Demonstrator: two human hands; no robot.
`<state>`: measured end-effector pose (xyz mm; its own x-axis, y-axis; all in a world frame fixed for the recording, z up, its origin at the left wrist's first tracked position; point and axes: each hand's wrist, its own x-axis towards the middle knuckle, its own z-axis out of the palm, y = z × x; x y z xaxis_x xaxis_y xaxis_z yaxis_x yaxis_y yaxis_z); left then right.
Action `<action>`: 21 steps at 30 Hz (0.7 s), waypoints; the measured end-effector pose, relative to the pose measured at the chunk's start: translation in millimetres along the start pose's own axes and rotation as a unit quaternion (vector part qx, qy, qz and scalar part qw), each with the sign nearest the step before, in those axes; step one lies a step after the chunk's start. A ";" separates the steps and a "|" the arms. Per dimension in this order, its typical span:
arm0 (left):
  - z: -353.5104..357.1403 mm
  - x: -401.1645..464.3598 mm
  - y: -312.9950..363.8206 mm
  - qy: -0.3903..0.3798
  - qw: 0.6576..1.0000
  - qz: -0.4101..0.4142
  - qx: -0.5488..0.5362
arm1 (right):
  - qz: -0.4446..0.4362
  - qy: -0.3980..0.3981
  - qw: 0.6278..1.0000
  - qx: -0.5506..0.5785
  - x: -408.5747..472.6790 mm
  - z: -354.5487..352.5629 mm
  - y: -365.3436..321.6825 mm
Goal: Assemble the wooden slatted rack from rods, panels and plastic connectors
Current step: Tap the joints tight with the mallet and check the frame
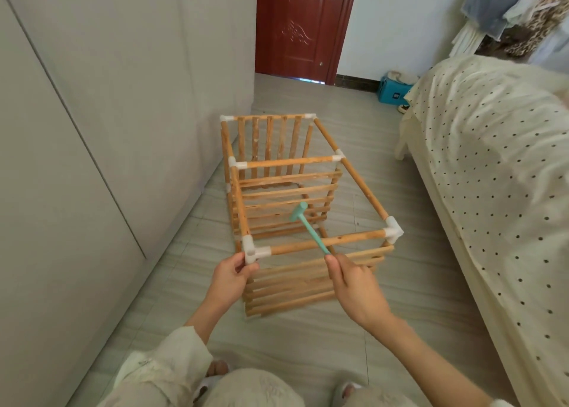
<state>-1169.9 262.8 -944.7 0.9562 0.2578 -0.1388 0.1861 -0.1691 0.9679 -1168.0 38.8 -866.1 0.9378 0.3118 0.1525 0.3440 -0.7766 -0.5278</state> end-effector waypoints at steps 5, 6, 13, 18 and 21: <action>-23.7 -2.3 5.7 0.130 0.990 -0.012 0.060 | 0.120 0.052 0.991 -0.013 -11.9 -34.7 47.7; -27.3 -2.6 8.1 0.181 0.980 -0.021 0.078 | 0.146 0.056 0.988 -0.016 -15.1 -40.5 55.6; 13.0 -8.5 46.6 0.222 0.888 0.219 0.338 | 0.108 0.262 0.958 0.043 -12.0 -80.3 67.6; 53.3 1.0 48.9 -0.011 0.820 0.198 0.536 | 0.187 0.155 0.970 -0.001 -16.0 -39.2 62.8; 55.8 -0.5 39.8 -0.016 0.795 0.184 0.577 | 0.245 0.033 0.969 -0.010 -18.3 -17.8 78.2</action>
<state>-1150.4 202.9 -917.8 0.9958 -0.0326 0.0858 -0.0419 -0.9932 0.1087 -1157.4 -37.4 -895.3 0.9893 -0.1332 -0.0590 -0.1440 -0.8329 -0.5344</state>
